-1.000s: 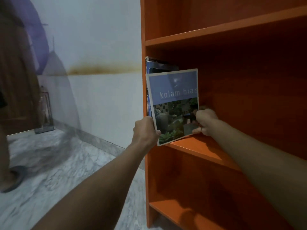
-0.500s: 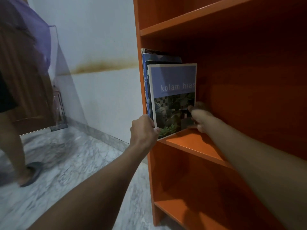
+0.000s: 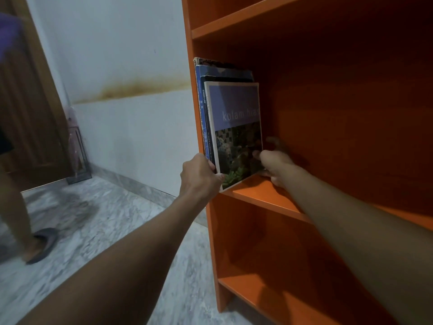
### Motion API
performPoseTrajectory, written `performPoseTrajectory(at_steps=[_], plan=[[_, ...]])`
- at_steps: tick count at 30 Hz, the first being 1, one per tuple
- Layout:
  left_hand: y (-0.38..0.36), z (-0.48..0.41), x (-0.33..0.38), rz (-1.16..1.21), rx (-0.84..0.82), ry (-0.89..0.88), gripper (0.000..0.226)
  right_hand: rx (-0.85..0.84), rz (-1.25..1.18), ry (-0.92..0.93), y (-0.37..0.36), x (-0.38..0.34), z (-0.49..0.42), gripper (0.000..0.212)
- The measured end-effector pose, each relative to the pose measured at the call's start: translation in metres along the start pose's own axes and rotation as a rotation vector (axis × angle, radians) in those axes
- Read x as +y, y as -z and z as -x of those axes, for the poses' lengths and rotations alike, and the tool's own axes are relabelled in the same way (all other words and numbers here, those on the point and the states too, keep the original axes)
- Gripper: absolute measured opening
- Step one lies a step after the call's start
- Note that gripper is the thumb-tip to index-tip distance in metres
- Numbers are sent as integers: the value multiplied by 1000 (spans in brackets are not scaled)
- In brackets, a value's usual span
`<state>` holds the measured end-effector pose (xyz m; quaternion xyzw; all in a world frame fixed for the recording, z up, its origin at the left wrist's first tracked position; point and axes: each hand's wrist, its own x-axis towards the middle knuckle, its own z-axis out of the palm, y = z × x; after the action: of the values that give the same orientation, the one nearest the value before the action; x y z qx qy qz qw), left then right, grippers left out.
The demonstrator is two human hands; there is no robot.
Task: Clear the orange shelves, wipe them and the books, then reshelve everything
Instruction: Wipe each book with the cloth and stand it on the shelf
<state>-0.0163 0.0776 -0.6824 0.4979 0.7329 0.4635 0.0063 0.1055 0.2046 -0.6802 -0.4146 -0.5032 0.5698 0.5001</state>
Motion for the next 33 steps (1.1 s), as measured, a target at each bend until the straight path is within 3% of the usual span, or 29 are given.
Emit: performPoseTrajectory(at_steps=[5, 10, 16, 19, 23, 26, 33], plan=[[-1, -1, -1, 9, -22, 3, 13, 12, 39, -27, 5, 4, 1, 47], [2, 2, -4, 41, -85, 40, 16, 68, 284, 27, 4, 6, 9, 40], [9, 15, -16, -23, -160, 25, 22, 174, 678, 289, -3, -2, 49, 11], [13, 20, -22, -88, -224, 21, 22, 162, 925, 441, -12, -2, 82, 14], [17, 34, -36, -137, -301, -55, 21, 90, 1060, 505, -23, 8, 127, 8], [13, 56, -46, -130, -387, -123, 16, 78, 1201, 429, -23, 26, 159, 9], [-29, 141, -78, -159, -719, -155, 23, 136, 1359, -12, 28, 115, 234, 13]])
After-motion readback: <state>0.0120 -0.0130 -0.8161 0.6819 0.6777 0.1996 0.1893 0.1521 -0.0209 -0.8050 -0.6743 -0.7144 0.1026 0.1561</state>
